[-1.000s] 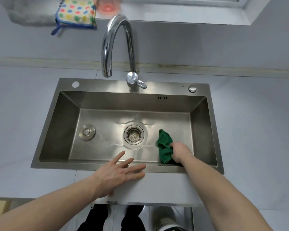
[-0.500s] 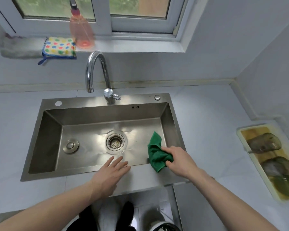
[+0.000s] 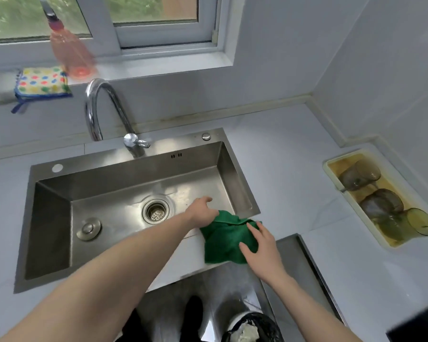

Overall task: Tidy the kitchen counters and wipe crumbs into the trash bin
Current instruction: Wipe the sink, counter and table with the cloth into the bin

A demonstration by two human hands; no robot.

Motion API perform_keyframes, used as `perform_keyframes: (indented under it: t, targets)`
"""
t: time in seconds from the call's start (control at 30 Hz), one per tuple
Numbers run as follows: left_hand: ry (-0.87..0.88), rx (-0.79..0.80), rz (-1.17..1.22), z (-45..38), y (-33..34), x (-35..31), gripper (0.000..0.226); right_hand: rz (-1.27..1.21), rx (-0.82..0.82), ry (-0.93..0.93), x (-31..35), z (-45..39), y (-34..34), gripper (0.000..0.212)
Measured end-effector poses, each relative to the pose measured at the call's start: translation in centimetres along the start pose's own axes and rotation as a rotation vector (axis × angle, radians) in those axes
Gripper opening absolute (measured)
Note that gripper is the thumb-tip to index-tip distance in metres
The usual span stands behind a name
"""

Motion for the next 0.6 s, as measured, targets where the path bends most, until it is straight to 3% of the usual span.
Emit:
perform_keyframes:
  t: [0.13, 0.23, 0.37, 0.5, 0.6]
  targets:
    - [-0.142, 0.199, 0.047, -2.9, 2.3, 2.1, 0.079, -0.208, -0.105, 0.171, -1.3, 0.8, 0.5, 0.077]
    - [-0.113, 0.259, -0.064, -3.7, 3.0, 2.3, 0.08, -0.244, -0.112, 0.214, -2.1, 0.9, 1.1, 0.078]
    - [0.254, -0.007, -0.581, -2.6, 1.1, -0.6, 0.036, -0.264, -0.123, 0.286, -2.4, 0.3, 1.3, 0.077]
    - [0.616, -0.25, -0.625, 1.8, 0.2, -3.5, 0.017, -0.288, -0.098, 0.293, -1.2, -0.5, 1.8, 0.066]
    - [0.826, -0.292, -0.767, 5.2, 1.5, -3.2, 0.018, -0.298, -0.046, 0.296, -0.2, -1.3, 2.3, 0.046]
Point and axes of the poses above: each hand's wrist, its own z-axis away from the middle knuckle, its own y-axis out of the palm, x = y × z, the point moved 6 cm from there along -z, towards the middle knuckle, and after that the axes turned 2 degrees about x, right-handed, at the moved point
